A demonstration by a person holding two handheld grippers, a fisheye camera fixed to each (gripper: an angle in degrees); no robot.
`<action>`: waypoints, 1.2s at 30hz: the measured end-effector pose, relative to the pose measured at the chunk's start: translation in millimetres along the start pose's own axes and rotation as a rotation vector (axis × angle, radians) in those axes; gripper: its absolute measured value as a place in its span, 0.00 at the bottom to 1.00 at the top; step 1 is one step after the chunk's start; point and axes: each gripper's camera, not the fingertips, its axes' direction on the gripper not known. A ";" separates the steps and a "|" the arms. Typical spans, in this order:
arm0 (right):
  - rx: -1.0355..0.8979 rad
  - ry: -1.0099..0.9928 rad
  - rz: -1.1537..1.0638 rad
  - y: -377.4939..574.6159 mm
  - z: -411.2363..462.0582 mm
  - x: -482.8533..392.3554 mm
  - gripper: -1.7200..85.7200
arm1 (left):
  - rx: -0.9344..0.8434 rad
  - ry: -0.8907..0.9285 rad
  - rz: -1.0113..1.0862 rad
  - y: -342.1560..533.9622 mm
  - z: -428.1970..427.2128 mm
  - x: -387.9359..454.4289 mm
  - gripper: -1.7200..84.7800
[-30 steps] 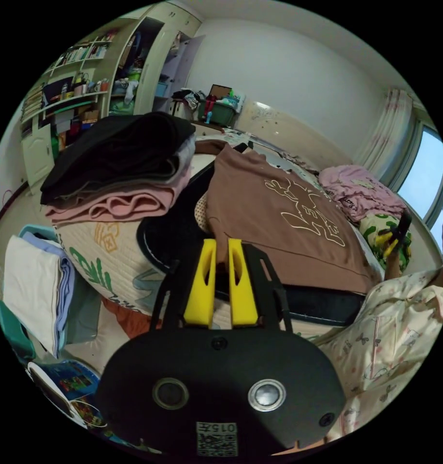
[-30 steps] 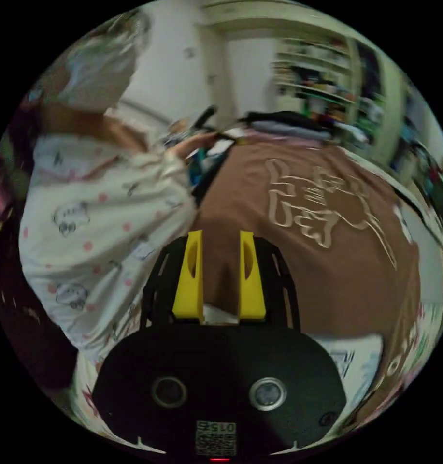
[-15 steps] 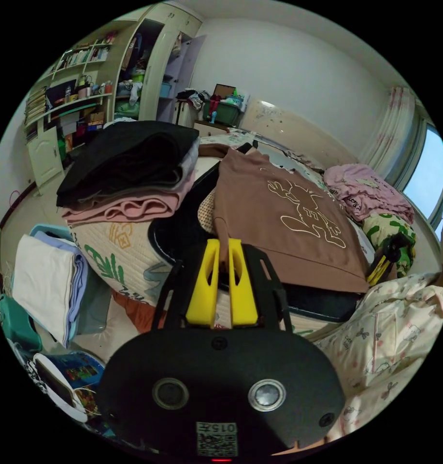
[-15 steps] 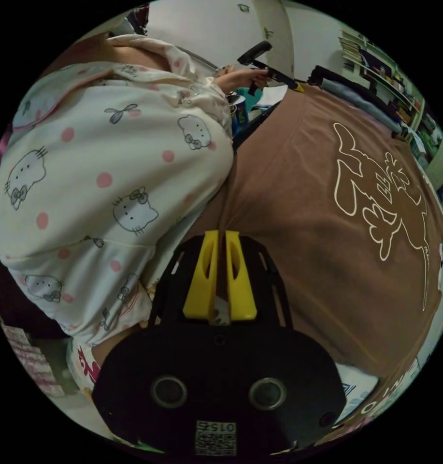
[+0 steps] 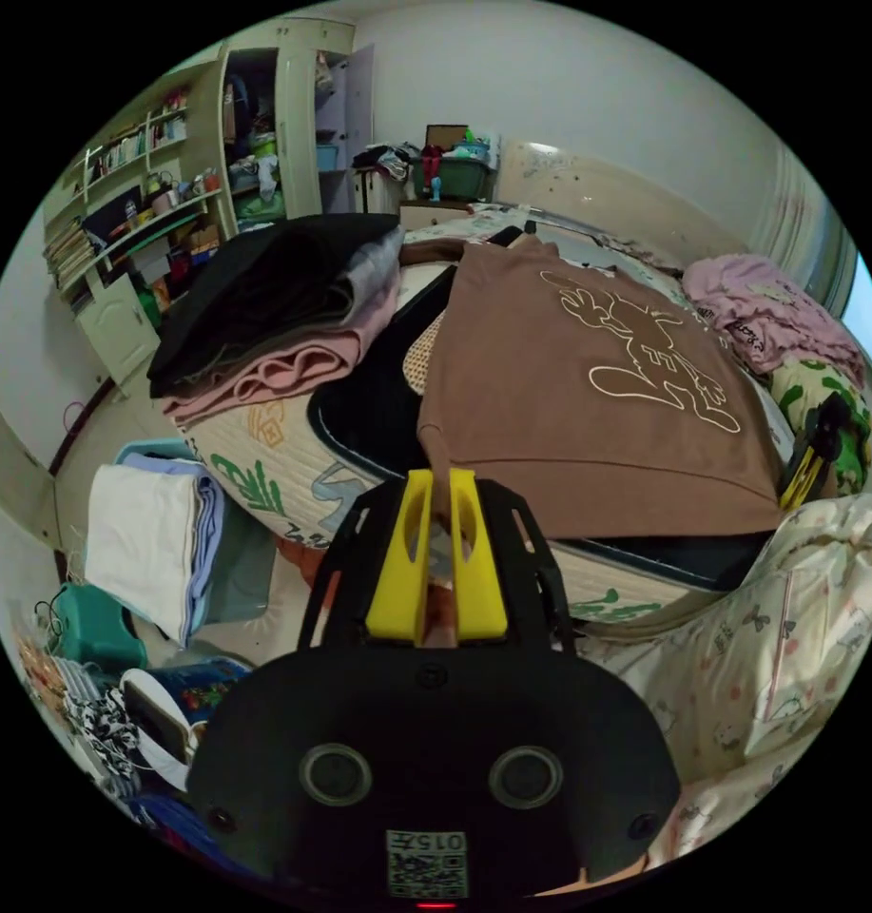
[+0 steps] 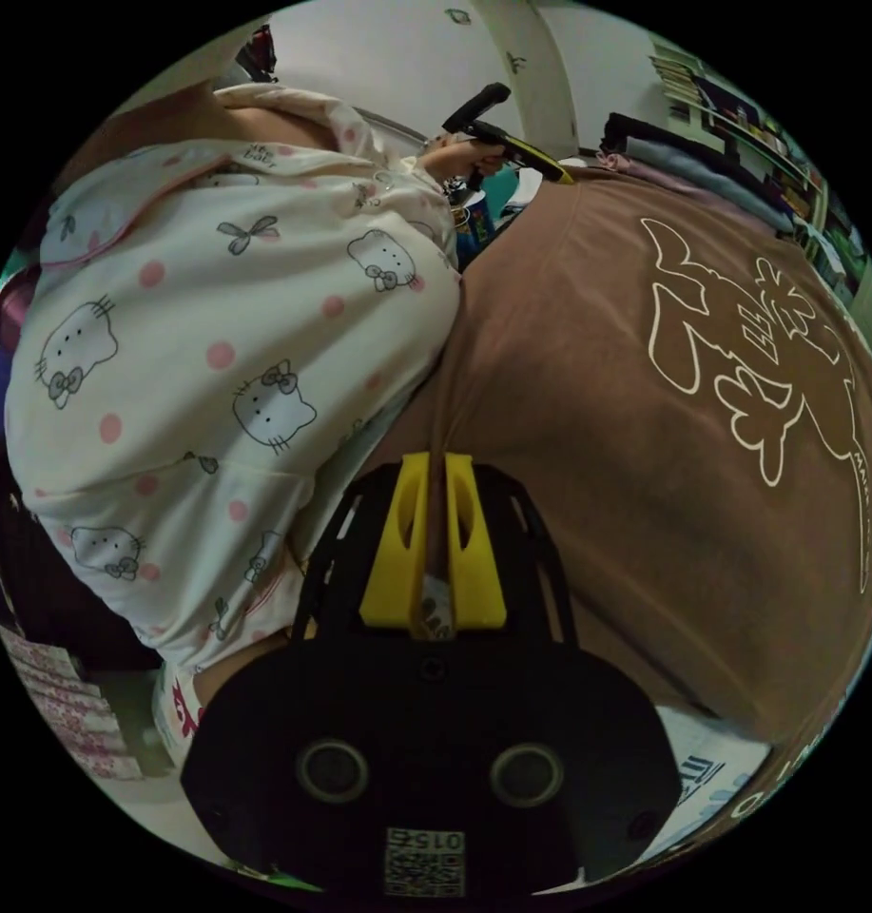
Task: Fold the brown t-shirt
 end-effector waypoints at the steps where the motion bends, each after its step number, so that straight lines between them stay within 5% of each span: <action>1: 0.016 -0.021 0.005 10.8 5.1 5.2 0.06 | 0.007 0.009 -0.007 0.6 0.2 -3.5 0.05; 6: 0.147 0.092 -0.079 70.8 2.1 -18.2 0.05 | 0.097 0.073 -0.040 10.8 -35.4 -39.9 0.10; 12: 0.735 0.792 0.096 96.8 -35.8 -71.3 0.02 | 0.425 -0.019 0.061 -3.4 -118.4 -48.8 0.10; 14: 1.099 1.010 0.007 94.4 -35.8 -113.4 0.01 | 0.530 -0.042 0.111 -25.8 -136.1 -42.1 0.09; 18: 1.520 1.099 0.025 99.9 -18.2 -135.9 0.01 | 0.660 0.042 0.278 -106.2 -143.8 -18.3 0.09; 22: 1.785 1.159 0.030 125.4 48.8 -121.3 0.01 | 0.645 0.137 0.424 -193.6 -125.0 17.9 0.09; 32: 1.919 0.884 -0.141 237.6 105.8 -102.0 0.01 | 0.145 0.412 0.632 -435.4 19.6 125.5 0.09; 36: 1.904 1.024 -0.149 245.9 125.4 -110.7 0.01 | 0.056 0.393 0.648 -446.1 56.3 129.4 0.10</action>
